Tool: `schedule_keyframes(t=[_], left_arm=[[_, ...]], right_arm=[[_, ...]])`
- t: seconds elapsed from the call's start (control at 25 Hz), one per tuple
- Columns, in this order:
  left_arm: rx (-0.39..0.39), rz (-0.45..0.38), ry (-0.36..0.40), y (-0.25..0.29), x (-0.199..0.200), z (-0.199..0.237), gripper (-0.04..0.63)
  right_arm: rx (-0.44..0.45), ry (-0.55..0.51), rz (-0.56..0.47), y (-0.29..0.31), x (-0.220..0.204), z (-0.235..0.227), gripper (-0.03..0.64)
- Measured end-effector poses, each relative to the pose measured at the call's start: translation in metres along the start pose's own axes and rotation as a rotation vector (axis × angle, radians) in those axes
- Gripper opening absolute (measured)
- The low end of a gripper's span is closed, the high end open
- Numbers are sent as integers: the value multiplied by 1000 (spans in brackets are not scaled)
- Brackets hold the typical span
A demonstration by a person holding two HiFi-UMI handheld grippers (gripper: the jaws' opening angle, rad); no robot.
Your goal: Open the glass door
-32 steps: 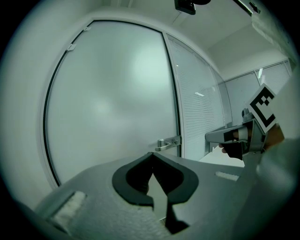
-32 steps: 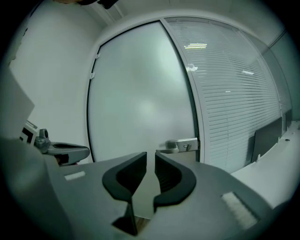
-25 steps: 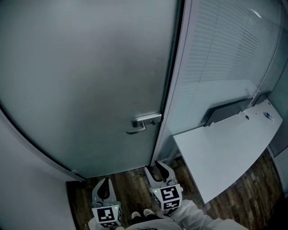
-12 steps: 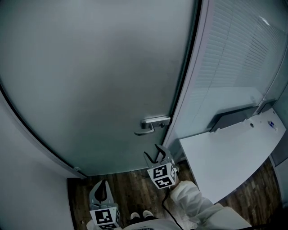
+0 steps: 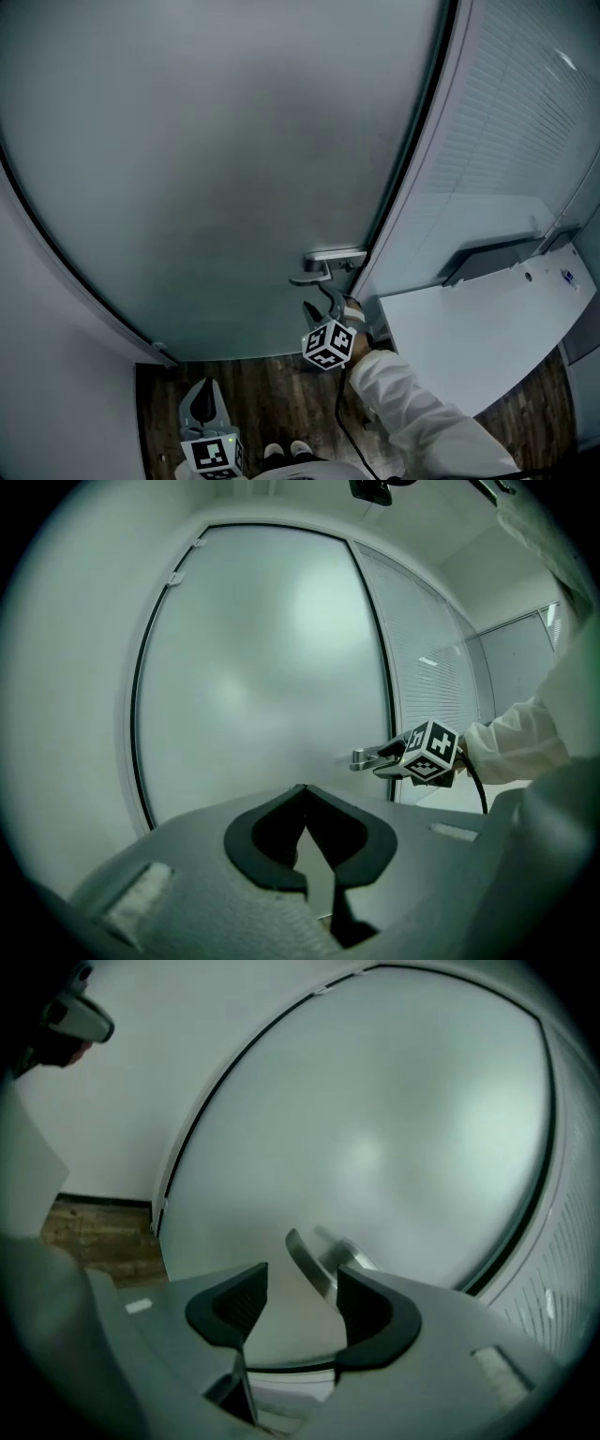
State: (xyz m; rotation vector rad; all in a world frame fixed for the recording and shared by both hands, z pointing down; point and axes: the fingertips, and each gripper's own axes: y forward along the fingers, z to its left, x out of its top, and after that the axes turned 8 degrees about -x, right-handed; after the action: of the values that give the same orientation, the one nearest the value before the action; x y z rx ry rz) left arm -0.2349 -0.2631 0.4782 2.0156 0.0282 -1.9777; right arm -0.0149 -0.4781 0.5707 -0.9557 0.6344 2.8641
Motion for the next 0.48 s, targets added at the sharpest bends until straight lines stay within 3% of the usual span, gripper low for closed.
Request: schedule_keyframes(t=[0.24,0.48], left_arm=[[16,13,-8,1,-6,2,3],[30,31,-22,2,-14,4,3]], right_arm=[[-56,-238,2,30,-3,-3,235],[-30,-319,8,51,-1,8,233]])
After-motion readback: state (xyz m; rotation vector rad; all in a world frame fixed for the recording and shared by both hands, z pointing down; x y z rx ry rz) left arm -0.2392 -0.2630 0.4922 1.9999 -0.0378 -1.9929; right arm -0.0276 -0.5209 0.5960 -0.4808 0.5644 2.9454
